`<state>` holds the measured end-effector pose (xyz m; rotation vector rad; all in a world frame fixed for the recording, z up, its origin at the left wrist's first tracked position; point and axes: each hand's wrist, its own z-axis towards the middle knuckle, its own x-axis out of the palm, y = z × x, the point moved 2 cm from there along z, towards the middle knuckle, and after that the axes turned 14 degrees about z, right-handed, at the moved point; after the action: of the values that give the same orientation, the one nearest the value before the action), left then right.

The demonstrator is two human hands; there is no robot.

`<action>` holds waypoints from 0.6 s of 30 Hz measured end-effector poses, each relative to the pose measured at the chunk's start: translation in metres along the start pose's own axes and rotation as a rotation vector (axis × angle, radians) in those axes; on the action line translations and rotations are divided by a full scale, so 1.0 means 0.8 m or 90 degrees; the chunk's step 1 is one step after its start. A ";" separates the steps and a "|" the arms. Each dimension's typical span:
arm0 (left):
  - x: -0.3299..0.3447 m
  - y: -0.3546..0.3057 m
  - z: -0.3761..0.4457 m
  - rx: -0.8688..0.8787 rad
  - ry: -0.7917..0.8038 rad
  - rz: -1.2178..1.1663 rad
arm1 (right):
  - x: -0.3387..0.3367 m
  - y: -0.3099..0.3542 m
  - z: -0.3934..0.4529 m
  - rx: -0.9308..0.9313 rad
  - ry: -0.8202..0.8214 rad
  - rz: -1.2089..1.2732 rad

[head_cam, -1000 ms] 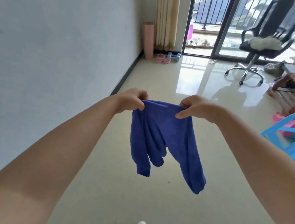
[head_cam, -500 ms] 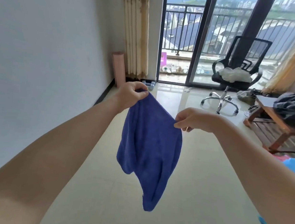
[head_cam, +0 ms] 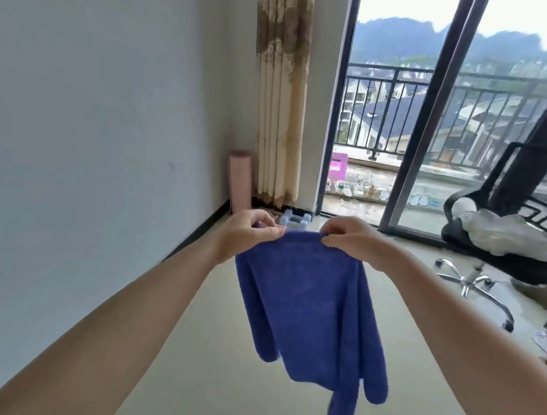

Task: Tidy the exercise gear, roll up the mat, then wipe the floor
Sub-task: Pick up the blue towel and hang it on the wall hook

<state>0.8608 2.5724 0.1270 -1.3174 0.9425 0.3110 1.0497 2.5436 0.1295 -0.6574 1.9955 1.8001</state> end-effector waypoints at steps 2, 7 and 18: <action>-0.018 -0.008 0.055 0.028 0.017 0.003 | -0.040 0.012 0.066 -0.037 0.056 -0.071; -0.084 -0.003 0.229 0.009 -0.111 -0.043 | -0.125 0.043 0.237 -0.132 0.080 -0.270; -0.211 0.004 0.608 0.048 -0.182 0.025 | -0.235 0.095 0.627 -0.257 -0.010 -0.136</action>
<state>0.9536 3.0690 0.2286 -1.1513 0.7321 0.4754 1.1439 3.0644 0.2409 -0.9324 1.4915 2.0780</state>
